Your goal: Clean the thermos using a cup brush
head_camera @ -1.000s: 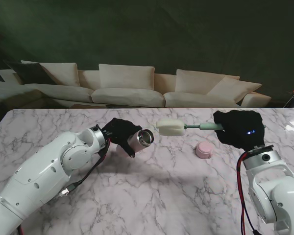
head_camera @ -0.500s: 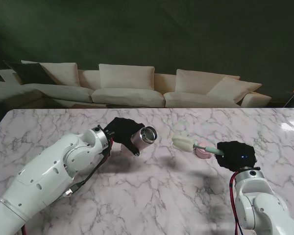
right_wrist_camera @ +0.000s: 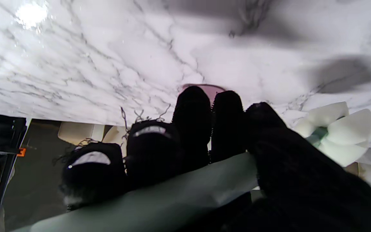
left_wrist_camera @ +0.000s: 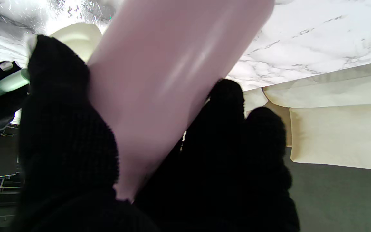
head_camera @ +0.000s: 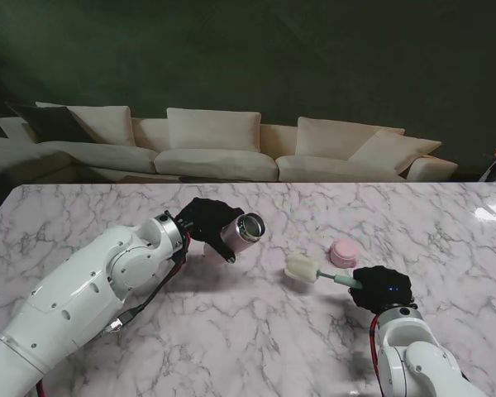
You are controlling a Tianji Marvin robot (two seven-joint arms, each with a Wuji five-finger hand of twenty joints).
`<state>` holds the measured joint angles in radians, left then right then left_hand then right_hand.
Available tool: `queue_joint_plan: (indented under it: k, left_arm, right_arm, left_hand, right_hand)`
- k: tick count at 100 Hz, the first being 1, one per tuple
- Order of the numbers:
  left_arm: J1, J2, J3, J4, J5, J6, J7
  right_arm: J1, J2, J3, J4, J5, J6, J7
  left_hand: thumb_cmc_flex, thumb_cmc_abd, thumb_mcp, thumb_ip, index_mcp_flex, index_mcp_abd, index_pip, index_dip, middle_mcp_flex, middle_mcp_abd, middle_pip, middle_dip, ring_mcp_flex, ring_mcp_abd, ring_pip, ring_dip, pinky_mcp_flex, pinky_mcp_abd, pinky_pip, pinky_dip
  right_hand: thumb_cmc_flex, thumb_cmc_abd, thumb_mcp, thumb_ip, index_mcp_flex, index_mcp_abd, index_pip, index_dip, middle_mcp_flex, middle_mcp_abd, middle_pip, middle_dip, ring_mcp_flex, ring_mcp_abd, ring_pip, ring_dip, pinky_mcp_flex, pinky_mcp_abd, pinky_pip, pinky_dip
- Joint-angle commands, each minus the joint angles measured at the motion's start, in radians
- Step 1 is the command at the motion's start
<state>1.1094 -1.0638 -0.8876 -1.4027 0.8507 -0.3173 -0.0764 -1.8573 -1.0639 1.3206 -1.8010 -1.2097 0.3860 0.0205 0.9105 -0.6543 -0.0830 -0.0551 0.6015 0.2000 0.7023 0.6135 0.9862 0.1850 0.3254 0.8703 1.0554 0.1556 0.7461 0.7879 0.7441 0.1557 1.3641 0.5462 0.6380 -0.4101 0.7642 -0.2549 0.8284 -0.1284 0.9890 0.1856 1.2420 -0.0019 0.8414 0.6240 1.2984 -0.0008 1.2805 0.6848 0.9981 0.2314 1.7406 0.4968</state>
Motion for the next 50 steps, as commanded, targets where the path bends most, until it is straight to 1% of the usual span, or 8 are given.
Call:
queue_joint_plan:
  k: [1,24,29,34,37,40,42,50]
  left_arm:
    - [-0.009,-0.003,0.001,0.001,0.001,-0.003,-0.01]
    - [-0.012,-0.002,0.0,0.002,0.005,-0.007,-0.009]
    - [-0.011,-0.002,-0.002,0.001,0.006,-0.008,-0.009]
    - [-0.011,-0.002,-0.004,0.001,0.008,-0.009,-0.009]
    - [-0.01,-0.002,-0.005,0.0,0.009,-0.01,-0.008]
    - [-0.01,-0.001,-0.006,0.0,0.01,-0.01,-0.008]
    - [-0.01,-0.001,-0.006,0.0,0.01,-0.01,-0.008]
    - [-0.008,-0.001,-0.009,-0.001,0.012,-0.011,-0.008]
  right_arm:
    - [0.002,-0.002,-0.012,0.023,0.01,0.011,0.011]
    - [0.018,0.004,-0.04,0.038,0.0,0.026,0.059]
    - [0.018,0.006,-0.044,0.034,-0.007,0.03,0.081]
    - [0.018,0.008,-0.049,0.031,-0.019,0.035,0.103]
    - [0.018,0.009,-0.051,0.031,-0.028,0.037,0.11]
    - [0.018,0.01,-0.053,0.032,-0.034,0.039,0.113]
    - [0.018,0.01,-0.055,0.031,-0.037,0.041,0.117]
    - [0.015,0.009,-0.06,0.031,-0.038,0.049,0.113]
  left_hand:
    - [0.276,0.327,0.489,0.088,0.096,-0.209,0.138,0.059,0.032,-0.05,0.108,0.034,0.034,-0.006,0.034,-0.002,0.001,-0.072,0.032,0.01]
    - [0.275,0.326,0.49,0.089,0.096,-0.209,0.138,0.059,0.032,-0.05,0.109,0.033,0.035,-0.005,0.036,-0.002,0.001,-0.072,0.034,0.01]
    - [0.275,0.327,0.491,0.089,0.096,-0.21,0.138,0.059,0.033,-0.051,0.109,0.034,0.035,-0.006,0.036,-0.002,0.001,-0.072,0.034,0.01]
    - [0.274,0.326,0.49,0.089,0.096,-0.209,0.138,0.06,0.033,-0.051,0.109,0.033,0.035,-0.006,0.036,-0.002,0.001,-0.071,0.034,0.01]
    - [0.275,0.327,0.491,0.089,0.096,-0.209,0.138,0.06,0.033,-0.051,0.109,0.033,0.035,-0.005,0.036,-0.002,0.001,-0.072,0.034,0.01]
    - [0.274,0.327,0.491,0.089,0.096,-0.209,0.137,0.06,0.032,-0.051,0.109,0.033,0.035,-0.005,0.037,-0.002,0.001,-0.072,0.034,0.01]
    - [0.275,0.327,0.491,0.089,0.096,-0.209,0.137,0.06,0.033,-0.052,0.109,0.033,0.035,-0.005,0.037,-0.002,0.001,-0.072,0.034,0.01]
    - [0.275,0.326,0.491,0.089,0.096,-0.209,0.137,0.06,0.033,-0.05,0.109,0.033,0.036,-0.004,0.037,-0.002,0.001,-0.072,0.035,0.01]
  right_hand:
    - [0.04,0.034,-0.008,0.022,-0.031,-0.026,-0.005,-0.024,-0.014,0.028,-0.027,-0.017,0.017,0.028,-0.032,-0.021,-0.012,0.047,0.009,-0.015]
    - [0.008,0.067,-0.05,0.02,-0.081,-0.08,-0.026,-0.041,-0.077,0.027,-0.07,-0.058,-0.005,0.039,-0.171,-0.056,-0.096,0.054,-0.066,-0.015]
    - [-0.039,0.073,-0.074,0.02,-0.096,-0.068,-0.045,-0.049,-0.108,0.029,-0.079,-0.064,-0.035,0.038,-0.195,-0.055,-0.125,0.049,-0.087,-0.014]
    - [-0.121,0.074,-0.063,0.02,-0.094,-0.059,-0.109,-0.013,-0.141,0.026,-0.087,-0.082,-0.068,0.037,-0.244,-0.05,-0.161,0.046,-0.124,0.0]
    - [-0.205,0.074,-0.035,0.046,-0.084,-0.047,-0.174,0.03,-0.165,0.027,-0.098,-0.093,-0.091,0.038,-0.284,-0.059,-0.187,0.047,-0.151,0.002]
    - [-0.277,0.077,-0.006,0.101,-0.083,-0.033,-0.232,0.101,-0.189,0.028,-0.107,-0.102,-0.113,0.041,-0.315,-0.065,-0.208,0.049,-0.172,0.005]
    - [-0.304,0.077,-0.007,0.121,-0.09,-0.028,-0.253,0.132,-0.203,0.03,-0.112,-0.107,-0.125,0.041,-0.335,-0.071,-0.219,0.05,-0.183,0.005]
    - [-0.362,0.068,-0.045,0.129,-0.128,-0.019,-0.281,0.165,-0.276,0.035,-0.131,-0.122,-0.197,0.051,-0.409,-0.093,-0.275,0.059,-0.223,-0.001]
